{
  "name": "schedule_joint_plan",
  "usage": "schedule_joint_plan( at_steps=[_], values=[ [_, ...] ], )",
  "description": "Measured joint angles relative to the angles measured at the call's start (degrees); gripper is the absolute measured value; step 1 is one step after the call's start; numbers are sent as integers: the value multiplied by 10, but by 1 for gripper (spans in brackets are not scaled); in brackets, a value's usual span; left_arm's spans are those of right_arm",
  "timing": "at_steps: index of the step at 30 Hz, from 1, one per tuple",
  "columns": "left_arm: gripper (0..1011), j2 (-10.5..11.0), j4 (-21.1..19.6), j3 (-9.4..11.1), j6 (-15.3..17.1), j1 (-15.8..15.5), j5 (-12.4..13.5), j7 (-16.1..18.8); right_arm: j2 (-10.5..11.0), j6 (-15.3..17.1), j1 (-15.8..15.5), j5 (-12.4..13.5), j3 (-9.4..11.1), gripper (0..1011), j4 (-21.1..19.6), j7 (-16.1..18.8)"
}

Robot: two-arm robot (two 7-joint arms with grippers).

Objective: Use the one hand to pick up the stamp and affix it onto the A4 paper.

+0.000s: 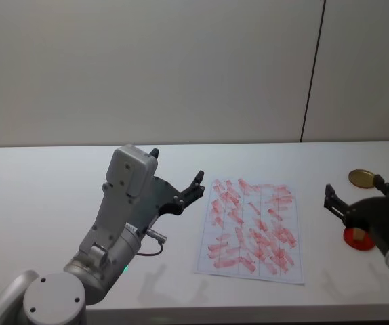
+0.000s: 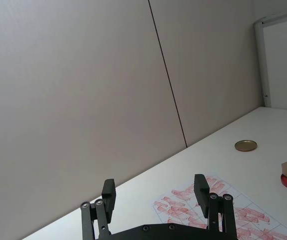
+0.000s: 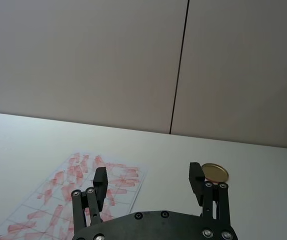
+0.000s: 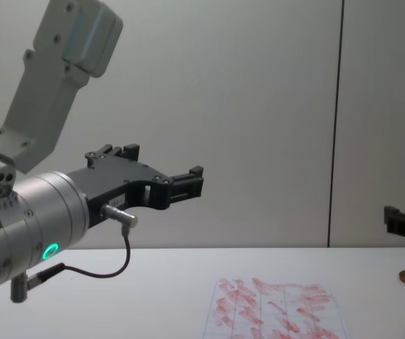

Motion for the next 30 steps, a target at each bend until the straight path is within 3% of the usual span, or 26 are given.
schedule_joint_plan(
  at_steps=[17, 30],
  values=[
    [993, 0, 0, 0, 0, 0, 0, 0, -33, 6, 86, -17, 7, 1001, 126, -11],
    [993, 0, 0, 0, 0, 0, 0, 0, -54, 30, 138, 14, 17, 1001, 215, -43]
  ],
)
